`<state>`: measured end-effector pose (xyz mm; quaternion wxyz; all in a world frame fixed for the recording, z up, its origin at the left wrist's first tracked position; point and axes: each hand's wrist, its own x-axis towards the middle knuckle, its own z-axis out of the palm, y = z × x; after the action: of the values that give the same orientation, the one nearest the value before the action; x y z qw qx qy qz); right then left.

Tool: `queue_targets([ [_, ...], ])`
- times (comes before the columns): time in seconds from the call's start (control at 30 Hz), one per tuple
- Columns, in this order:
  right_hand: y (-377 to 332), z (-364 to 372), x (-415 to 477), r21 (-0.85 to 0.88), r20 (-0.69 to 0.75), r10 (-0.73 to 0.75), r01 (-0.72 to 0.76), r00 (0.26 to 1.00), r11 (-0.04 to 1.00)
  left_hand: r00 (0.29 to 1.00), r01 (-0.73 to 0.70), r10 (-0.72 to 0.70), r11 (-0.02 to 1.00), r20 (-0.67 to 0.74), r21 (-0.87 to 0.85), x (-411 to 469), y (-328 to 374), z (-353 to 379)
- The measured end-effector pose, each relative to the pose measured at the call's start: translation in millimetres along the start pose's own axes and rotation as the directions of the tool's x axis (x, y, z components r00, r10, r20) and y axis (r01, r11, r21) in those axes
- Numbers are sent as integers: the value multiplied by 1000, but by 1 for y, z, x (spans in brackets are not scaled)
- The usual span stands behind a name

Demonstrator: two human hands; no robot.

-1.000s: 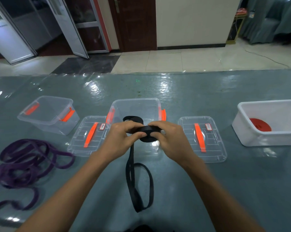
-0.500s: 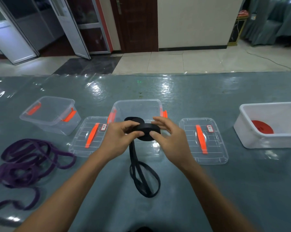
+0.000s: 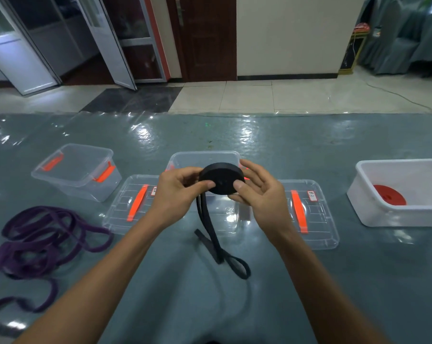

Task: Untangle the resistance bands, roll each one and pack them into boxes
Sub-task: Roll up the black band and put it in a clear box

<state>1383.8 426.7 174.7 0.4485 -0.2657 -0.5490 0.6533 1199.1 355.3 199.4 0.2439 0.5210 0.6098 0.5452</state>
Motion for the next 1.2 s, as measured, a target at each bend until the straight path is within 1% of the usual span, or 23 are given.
queue_targets([
  [0.03, 8, -2, 1, 14, 9, 34, -34, 999, 999, 1000, -10, 10, 1000, -14, 0, 4, 3, -3],
  [0.07, 21, -5, 1, -12, 31, 76, -75, 997, 997, 1000, -15, 15, 1000, -24, -8, 8, 6, -6],
  [0.1, 37, -9, 0, -90, 66, 125, -118, 990, 989, 999, -16, 16, 1000, -32, -23, 12, 9, -9],
  [0.13, 54, -11, -1, -205, 118, 182, -156, 976, 966, 999, -22, 21, 999, -44, -26, 17, 13, -14],
  [0.2, 85, -12, -7, -439, 209, 312, -196, 927, 877, 996, -62, 61, 998, -70, -12, 26, 21, -23],
  [0.23, 97, -8, -9, -529, 233, 362, -195, 902, 826, 992, -91, 90, 996, -85, -4, 32, 24, -28],
  [0.3, 117, 3, -11, -625, 248, 411, -180, 877, 760, 983, -135, 134, 991, -125, 1, 41, 33, -38],
  [0.47, 147, 34, 0, -674, 166, 369, -168, 915, 720, 962, -220, 221, 975, -160, 28, 57, 56, -60],
  [0.57, 152, 43, 6, -724, 170, 340, -116, 925, 680, 951, -257, 266, 963, -158, 76, 62, 64, -75],
  [0.67, 144, 50, 9, -702, 142, 292, -112, 946, 704, 938, -287, 296, 955, -178, 73, 66, 72, -87],
  [0.73, 142, 52, 10, -693, 199, 341, -113, 919, 712, 932, -301, 310, 950, -188, 77, 67, 76, -91],
  [0.8, 147, 55, 10, -729, 296, 428, -87, 854, 679, 928, -313, 326, 945, -179, 94, 68, 81, -93],
  [0.87, 157, 60, 7, -759, 333, 495, -83, 802, 646, 924, -326, 337, 941, -179, 90, 69, 84, -97],
  [0.93, 167, 66, 1, -779, 338, 538, -92, 772, 620, 919, -338, 349, 937, -181, 92, 70, 87, -103],
  [1.0, 178, 71, -7, -821, 326, 582, -81, 745, 565, 918, -342, 354, 935, -178, 94, 70, 89, -111],
  [1.1, 203, 75, -18, -884, 331, 637, -8, 696, 468, 917, -344, 355, 935, -184, 87, 69, 90, -125],
  [1.17, 214, 78, -25, -895, 292, 659, -45, 693, 444, 916, -347, 358, 933, -181, 95, 68, 91, -134],
  [1.2, 217, 80, -26, -891, 273, 646, -65, 713, 449, 917, -346, 358, 933, -177, 100, 67, 91, -139],
])
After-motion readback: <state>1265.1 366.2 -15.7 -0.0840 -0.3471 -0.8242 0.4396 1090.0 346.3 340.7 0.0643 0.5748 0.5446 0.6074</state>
